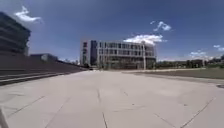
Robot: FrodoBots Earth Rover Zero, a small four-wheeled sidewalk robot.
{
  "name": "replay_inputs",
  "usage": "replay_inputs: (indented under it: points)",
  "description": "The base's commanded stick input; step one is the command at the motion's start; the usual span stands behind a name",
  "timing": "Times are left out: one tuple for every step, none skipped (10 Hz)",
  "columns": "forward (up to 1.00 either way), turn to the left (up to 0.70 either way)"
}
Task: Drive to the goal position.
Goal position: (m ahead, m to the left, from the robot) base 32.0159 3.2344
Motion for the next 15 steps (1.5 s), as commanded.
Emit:
replay_inputs:
  points:
    - [0.7,0.27]
    - [0.7,0.27]
    - [0.7,0.27]
    - [0.7,0.09]
    - [0.7,0.0]
    - [0.7,0.0]
    - [0.7,0.0]
    - [0.7,0.0]
    - [0.7,0.0]
    - [0.7,0.0]
    - [0.7,0.0]
    - [0.7,0.0]
    - [0.7,-0.16]
    - [0.7,-0.27]
    - [0.7,-0.27]
